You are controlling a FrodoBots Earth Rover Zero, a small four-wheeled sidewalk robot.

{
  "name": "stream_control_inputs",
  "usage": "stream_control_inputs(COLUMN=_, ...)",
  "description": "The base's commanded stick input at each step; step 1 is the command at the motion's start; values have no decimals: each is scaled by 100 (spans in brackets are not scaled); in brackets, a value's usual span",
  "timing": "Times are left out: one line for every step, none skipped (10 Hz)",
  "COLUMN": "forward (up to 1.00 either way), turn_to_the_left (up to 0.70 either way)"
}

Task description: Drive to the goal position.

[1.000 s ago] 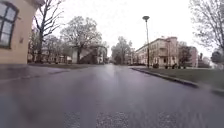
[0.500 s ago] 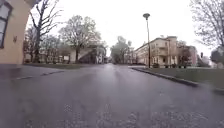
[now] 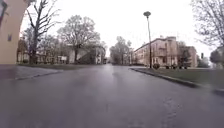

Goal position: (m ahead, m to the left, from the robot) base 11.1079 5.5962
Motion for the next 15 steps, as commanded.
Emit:
stream_control_inputs(forward=100, turn_to_the_left=0)
stream_control_inputs(forward=100, turn_to_the_left=0)
stream_control_inputs(forward=100, turn_to_the_left=0)
stream_control_inputs(forward=100, turn_to_the_left=0)
stream_control_inputs(forward=100, turn_to_the_left=0)
stream_control_inputs(forward=100, turn_to_the_left=0)
stream_control_inputs(forward=100, turn_to_the_left=0)
stream_control_inputs(forward=100, turn_to_the_left=0)
stream_control_inputs(forward=100, turn_to_the_left=0)
stream_control_inputs(forward=100, turn_to_the_left=0)
stream_control_inputs(forward=100, turn_to_the_left=0)
stream_control_inputs(forward=100, turn_to_the_left=0)
stream_control_inputs(forward=100, turn_to_the_left=0)
stream_control_inputs(forward=100, turn_to_the_left=0)
stream_control_inputs(forward=100, turn_to_the_left=0)
